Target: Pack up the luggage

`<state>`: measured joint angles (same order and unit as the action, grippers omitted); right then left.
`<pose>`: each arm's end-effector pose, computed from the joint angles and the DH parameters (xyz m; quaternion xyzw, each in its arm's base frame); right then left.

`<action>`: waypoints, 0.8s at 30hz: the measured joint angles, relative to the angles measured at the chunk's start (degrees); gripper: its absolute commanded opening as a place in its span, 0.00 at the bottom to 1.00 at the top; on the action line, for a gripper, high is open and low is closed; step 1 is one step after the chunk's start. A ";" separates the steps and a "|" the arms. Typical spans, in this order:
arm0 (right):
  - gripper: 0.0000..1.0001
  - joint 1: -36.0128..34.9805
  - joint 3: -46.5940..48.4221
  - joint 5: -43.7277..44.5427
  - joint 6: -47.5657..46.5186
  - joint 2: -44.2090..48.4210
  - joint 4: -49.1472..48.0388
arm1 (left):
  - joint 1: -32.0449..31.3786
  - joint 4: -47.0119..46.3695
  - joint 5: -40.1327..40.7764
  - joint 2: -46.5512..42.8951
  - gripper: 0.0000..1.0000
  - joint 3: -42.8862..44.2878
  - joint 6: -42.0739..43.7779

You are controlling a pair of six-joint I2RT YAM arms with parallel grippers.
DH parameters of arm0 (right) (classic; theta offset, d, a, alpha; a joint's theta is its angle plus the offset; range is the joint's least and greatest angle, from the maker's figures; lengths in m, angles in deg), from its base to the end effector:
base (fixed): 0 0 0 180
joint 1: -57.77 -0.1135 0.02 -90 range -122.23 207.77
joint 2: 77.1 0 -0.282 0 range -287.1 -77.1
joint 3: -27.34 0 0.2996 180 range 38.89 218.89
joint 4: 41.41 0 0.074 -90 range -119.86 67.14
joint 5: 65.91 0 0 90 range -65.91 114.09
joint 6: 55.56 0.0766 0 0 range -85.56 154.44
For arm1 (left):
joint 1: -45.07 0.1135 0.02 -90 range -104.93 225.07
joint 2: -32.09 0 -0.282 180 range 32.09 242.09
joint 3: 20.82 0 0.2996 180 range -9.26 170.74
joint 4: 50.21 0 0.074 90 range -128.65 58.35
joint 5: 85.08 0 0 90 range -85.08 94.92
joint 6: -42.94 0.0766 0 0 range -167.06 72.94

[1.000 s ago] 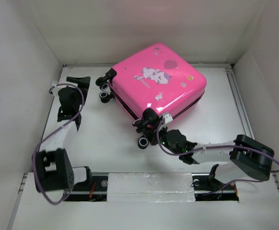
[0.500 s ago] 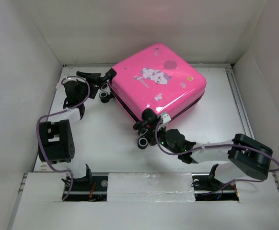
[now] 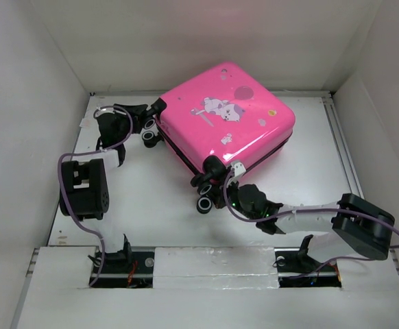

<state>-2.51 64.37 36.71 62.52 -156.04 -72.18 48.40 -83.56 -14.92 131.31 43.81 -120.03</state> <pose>0.1805 0.2825 0.1614 -0.1458 0.7570 0.3791 0.5119 0.4586 0.0006 0.2186 -0.3401 0.6281 -0.4945 0.4953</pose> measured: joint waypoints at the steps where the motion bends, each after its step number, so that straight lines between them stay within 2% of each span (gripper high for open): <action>1: 0.00 0.00 0.00 0.02 0.00 0.52 0.52 | -0.04 -0.24 -0.13 0.22 0.00 0.00 -0.39; 7: 0.00 0.72 -0.02 -0.68 -0.22 4.35 5.73 | -0.28 -2.49 0.76 0.13 0.00 -1.27 -0.66; 11: 0.00 4.55 -0.24 -7.21 -0.17 7.82 10.88 | -0.74 -7.74 4.57 -5.51 0.00 -10.10 -1.01; 15: 0.00 9.33 -0.39 -14.34 -0.26 11.41 15.63 | -0.90 -12.87 12.46 -16.46 0.00 -23.87 -0.85; 19: 0.00 17.46 1.68 -20.37 -0.96 13.18 23.12 | -2.40 -15.30 19.61 -29.99 0.00 -36.72 0.13; 22: 0.00 25.79 3.19 -25.22 -0.79 13.99 27.98 | -5.88 -12.57 22.51 -41.70 0.00 -43.87 1.73; 24: 0.00 30.21 3.74 -25.92 -0.17 13.97 29.73 | -10.19 -7.50 23.93 -50.18 0.00 -46.16 3.65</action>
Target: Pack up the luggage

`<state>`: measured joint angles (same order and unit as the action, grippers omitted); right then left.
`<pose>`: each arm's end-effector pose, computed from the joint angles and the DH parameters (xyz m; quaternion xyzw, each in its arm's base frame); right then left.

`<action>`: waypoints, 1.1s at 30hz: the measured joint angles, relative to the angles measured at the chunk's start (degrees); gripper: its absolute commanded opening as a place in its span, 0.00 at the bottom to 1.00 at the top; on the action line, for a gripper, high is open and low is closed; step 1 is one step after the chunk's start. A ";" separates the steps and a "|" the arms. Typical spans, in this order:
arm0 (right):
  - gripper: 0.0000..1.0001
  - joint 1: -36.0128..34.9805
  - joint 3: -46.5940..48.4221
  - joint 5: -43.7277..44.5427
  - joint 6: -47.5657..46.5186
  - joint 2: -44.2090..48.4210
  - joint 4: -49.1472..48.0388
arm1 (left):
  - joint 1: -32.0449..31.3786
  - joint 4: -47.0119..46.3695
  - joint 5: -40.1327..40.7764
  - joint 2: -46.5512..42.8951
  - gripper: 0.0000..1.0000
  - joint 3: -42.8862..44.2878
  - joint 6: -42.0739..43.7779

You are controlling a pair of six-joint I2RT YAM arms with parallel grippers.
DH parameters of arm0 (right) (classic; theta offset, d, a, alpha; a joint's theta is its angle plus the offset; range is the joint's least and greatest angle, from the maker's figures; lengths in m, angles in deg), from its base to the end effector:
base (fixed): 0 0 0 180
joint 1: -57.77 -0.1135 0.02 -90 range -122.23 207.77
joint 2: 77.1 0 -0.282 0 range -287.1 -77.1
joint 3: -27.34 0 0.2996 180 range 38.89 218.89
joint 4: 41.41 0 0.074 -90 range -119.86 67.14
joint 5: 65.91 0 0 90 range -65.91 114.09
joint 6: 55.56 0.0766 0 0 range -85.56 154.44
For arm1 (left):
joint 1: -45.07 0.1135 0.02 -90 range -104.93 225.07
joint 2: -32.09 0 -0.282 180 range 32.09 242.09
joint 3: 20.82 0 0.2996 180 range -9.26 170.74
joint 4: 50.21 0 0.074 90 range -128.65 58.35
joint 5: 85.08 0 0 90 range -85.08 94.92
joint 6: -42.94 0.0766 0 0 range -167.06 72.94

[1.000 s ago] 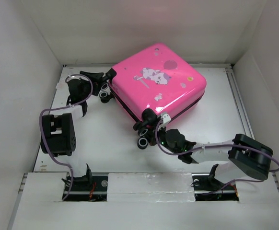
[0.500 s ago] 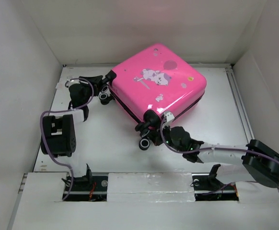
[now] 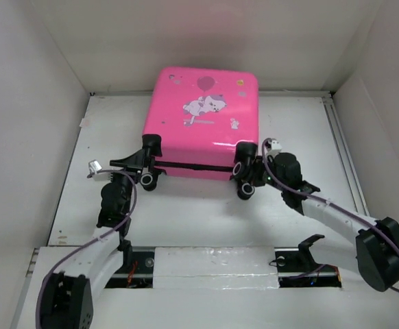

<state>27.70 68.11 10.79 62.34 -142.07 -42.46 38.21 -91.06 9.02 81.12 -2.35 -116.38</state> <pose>0.2599 0.1709 0.1878 -0.0795 0.8276 0.3497 0.4318 0.2400 -0.0234 0.2010 -0.3555 0.5334 -0.4552 0.6179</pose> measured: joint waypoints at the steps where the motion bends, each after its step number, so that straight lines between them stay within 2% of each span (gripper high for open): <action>1: 0.00 1.68 -0.09 -0.04 0.48 -0.04 -0.20 | -2.19 2.93 1.09 -3.87 0.00 -0.57 0.94; 3: 0.00 2.54 -1.38 2.43 0.68 -0.46 -3.78 | -6.45 7.80 4.09 -9.33 0.00 -0.72 2.78; 6: 0.00 0.37 -6.49 12.39 3.23 -4.11 -17.81 | -11.80 12.59 6.84 -12.98 0.00 -0.39 5.18; 10: 0.00 -8.20 -9.51 31.21 2.32 -12.85 -36.17 | -13.29 14.34 7.34 -11.32 0.00 1.68 6.91; 14: 0.00 -19.37 -8.02 40.30 0.33 -21.22 -47.36 | -13.97 14.99 5.35 -9.35 0.00 3.48 7.72; 17: 0.00 -23.61 -4.02 42.58 -2.32 -23.96 -46.90 | -15.32 16.35 2.19 -8.59 0.00 4.85 8.48; 23: 0.00 -25.05 3.48 38.32 -5.29 -24.83 -36.94 | -20.35 17.68 -4.96 -4.09 0.00 9.35 9.51; 26: 0.00 -24.52 5.77 38.49 -6.62 -27.06 -35.39 | -25.31 19.02 -0.46 -1.92 0.00 11.63 11.47; 32: 0.00 -24.35 8.85 39.98 -6.93 -32.81 -39.30 | -34.16 20.79 15.65 0.17 0.00 14.12 15.61; 33: 0.00 -24.52 9.40 35.21 -5.68 -33.48 -39.45 | -35.01 20.85 16.35 0.20 0.00 14.14 15.56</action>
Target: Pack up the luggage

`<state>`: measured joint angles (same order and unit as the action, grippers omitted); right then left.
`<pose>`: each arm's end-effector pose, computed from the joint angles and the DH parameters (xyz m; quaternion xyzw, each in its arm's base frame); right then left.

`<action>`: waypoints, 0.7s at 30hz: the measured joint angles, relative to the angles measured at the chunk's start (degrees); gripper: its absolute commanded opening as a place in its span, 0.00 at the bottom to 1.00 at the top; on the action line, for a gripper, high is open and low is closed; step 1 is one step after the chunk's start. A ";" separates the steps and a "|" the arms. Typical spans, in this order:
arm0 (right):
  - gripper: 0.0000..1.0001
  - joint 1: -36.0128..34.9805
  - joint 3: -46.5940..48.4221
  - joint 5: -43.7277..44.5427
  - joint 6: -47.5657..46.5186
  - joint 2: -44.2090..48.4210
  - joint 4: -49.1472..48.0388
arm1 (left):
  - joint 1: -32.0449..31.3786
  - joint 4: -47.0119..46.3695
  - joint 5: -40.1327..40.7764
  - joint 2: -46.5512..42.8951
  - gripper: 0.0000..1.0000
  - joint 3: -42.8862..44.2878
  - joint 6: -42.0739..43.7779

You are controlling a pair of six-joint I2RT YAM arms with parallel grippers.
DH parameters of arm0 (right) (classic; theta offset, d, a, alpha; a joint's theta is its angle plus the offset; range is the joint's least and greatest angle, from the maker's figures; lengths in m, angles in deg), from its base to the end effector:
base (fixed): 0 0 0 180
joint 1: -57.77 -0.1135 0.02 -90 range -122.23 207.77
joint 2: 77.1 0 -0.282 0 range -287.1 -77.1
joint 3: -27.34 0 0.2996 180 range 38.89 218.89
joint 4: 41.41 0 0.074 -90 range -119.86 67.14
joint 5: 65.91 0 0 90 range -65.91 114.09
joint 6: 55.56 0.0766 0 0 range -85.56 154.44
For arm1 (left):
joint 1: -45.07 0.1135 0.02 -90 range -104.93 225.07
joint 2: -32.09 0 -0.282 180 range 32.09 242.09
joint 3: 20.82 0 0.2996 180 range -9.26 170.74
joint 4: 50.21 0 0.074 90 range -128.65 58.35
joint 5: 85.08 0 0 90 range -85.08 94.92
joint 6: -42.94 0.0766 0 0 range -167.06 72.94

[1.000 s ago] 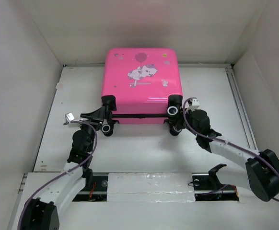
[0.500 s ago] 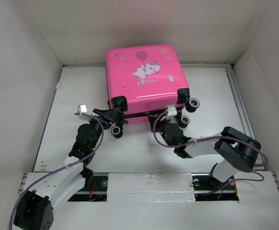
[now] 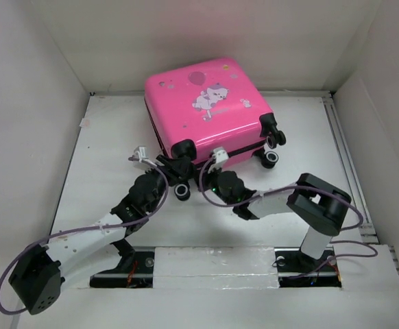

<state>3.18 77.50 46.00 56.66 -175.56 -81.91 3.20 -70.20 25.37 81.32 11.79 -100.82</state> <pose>0.2577 0.3131 0.1491 -0.0862 0.7453 0.2887 0.5947 0.2178 -0.1592 0.2499 -0.1984 0.6581 -0.4488 0.5711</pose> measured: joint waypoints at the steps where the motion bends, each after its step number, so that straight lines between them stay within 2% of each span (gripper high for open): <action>1: 0.00 -1.55 0.96 -4.26 0.70 -0.90 -0.26 | -1.31 0.24 -0.24 0.07 0.00 0.22 -0.09; 2: 0.00 -3.67 1.44 -8.66 1.60 -1.07 -0.42 | -2.89 0.50 -1.01 0.02 0.00 0.35 -0.13; 6: 0.00 -5.90 -2.45 -10.10 3.08 7.13 5.53 | -6.36 4.61 -2.32 -4.28 0.00 0.63 1.22; 10: 0.00 -5.05 -8.76 -14.36 2.78 20.50 14.40 | -8.46 6.21 -10.27 -5.49 0.00 0.63 0.31; 12: 0.00 -4.98 -9.97 -16.83 2.80 23.47 16.68 | -8.79 5.90 -13.84 -5.01 0.00 0.63 -0.74; 17: 0.00 -5.49 -9.29 -16.04 5.55 16.74 13.00 | -9.11 4.35 -15.89 -0.15 0.00 0.72 -0.28; 21: 0.00 -5.81 -9.31 -11.93 9.29 7.58 -2.08 | -7.87 3.28 -12.39 2.73 0.00 2.01 1.29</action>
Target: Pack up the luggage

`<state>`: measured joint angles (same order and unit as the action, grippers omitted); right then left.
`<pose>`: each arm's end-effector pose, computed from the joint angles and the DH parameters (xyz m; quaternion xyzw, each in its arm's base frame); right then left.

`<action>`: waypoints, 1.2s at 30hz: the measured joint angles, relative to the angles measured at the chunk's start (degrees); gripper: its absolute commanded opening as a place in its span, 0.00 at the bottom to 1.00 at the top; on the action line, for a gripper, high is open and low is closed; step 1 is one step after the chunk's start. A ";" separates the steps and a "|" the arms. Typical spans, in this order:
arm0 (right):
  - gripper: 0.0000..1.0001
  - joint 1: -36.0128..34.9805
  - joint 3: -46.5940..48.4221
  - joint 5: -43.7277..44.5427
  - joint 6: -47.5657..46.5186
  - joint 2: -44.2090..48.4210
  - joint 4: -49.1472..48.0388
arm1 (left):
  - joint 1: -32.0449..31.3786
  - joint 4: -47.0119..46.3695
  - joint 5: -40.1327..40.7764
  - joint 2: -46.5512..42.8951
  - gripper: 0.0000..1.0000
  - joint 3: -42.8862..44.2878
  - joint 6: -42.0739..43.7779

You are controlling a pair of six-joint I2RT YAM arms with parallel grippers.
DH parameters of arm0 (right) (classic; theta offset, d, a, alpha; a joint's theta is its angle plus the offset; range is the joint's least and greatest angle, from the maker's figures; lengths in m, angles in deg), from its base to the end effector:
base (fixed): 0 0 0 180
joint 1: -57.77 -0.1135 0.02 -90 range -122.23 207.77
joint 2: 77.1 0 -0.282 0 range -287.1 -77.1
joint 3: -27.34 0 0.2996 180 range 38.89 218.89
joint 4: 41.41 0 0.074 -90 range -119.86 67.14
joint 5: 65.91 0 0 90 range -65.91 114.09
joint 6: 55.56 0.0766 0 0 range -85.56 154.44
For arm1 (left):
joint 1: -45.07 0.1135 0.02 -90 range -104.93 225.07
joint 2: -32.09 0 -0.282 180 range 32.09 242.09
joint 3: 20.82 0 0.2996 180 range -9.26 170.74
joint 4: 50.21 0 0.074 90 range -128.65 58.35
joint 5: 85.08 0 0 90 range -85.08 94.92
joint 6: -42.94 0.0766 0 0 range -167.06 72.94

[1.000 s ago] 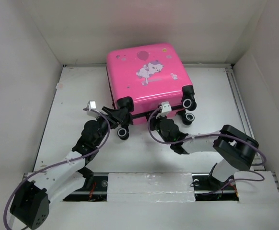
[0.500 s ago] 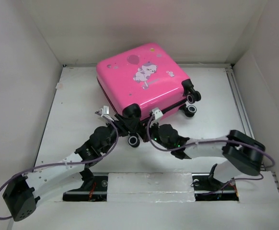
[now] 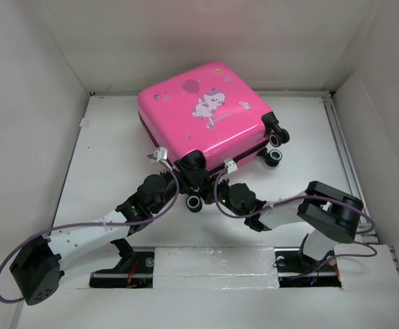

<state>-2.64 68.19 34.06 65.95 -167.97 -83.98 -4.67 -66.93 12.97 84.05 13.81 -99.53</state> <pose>0.1917 0.3108 0.1465 -0.1313 0.7393 0.4270 0.5038 0.1905 -0.2083 0.2448 -0.0662 0.7077 -0.5147 0.4794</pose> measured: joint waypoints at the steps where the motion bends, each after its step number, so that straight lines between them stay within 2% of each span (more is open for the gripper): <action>1: 0.00 0.00 -0.02 1.51 0.96 -2.05 -3.54 | 0.02 -0.11 1.07 1.31 0.00 0.87 0.31; 5: 0.00 0.00 -0.87 7.10 3.28 -4.39 -8.66 | -0.09 -1.73 2.86 5.84 0.00 3.56 0.44; 6: 0.00 0.00 -1.60 7.96 3.56 -3.93 -9.16 | -0.33 -1.90 2.69 6.54 0.20 4.09 0.44; 8: 0.00 -0.02 -2.84 9.29 3.74 -1.68 -7.45 | -1.11 -1.79 2.38 7.10 0.50 5.03 0.83; 10: 0.00 -0.46 -3.37 9.51 3.19 1.62 -3.37 | -1.99 -1.09 1.68 6.69 0.74 5.44 1.20; 11: 0.00 -1.09 -3.41 9.53 2.84 3.65 -0.79 | -2.80 -0.22 1.81 6.01 0.91 5.73 1.95; 12: 0.00 -1.51 -3.56 9.25 2.34 5.81 1.64 | -3.45 1.20 1.79 4.83 0.96 5.97 2.60; 14: 0.00 -1.99 -3.78 8.15 0.76 9.53 5.90 | -4.35 4.81 2.67 1.14 1.00 6.32 3.65; 17: 0.00 -1.75 -4.98 5.31 -0.61 14.45 11.58 | -5.07 12.15 3.69 -5.95 0.98 6.69 5.16; 19: 0.00 -0.44 -6.29 2.75 -0.90 17.92 14.60 | -5.33 16.22 5.20 -9.88 0.91 6.84 6.08; 20: 0.00 0.50 -7.06 1.40 -0.96 19.91 16.15 | -5.27 17.92 6.34 -11.47 0.82 7.15 6.51; 22: 0.00 2.34 -8.50 -0.98 -1.11 24.09 19.34 | -5.09 20.65 8.48 -13.92 0.52 7.74 7.28; 23: 0.00 3.30 -8.94 -2.14 -1.14 25.97 21.16 | -5.05 21.59 9.05 -14.73 0.34 7.82 7.61; 27: 0.00 7.13 -9.33 -6.47 -1.97 31.39 28.09 | -5.01 22.67 7.10 -14.78 0.11 7.82 9.18; 30: 0.00 10.03 -9.33 -9.75 -3.19 33.46 31.26 | -5.01 20.59 2.40 -9.86 0.03 7.96 9.97; 36: 0.00 16.31 -9.33 -16.83 -4.09 36.09 34.82 | -5.01 16.74 -6.73 5.16 0.01 11.67 12.00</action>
<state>13.67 58.86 17.23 61.86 -131.89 -49.17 -9.67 -50.18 6.24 89.21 25.48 -87.53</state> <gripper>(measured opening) 0.007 0.017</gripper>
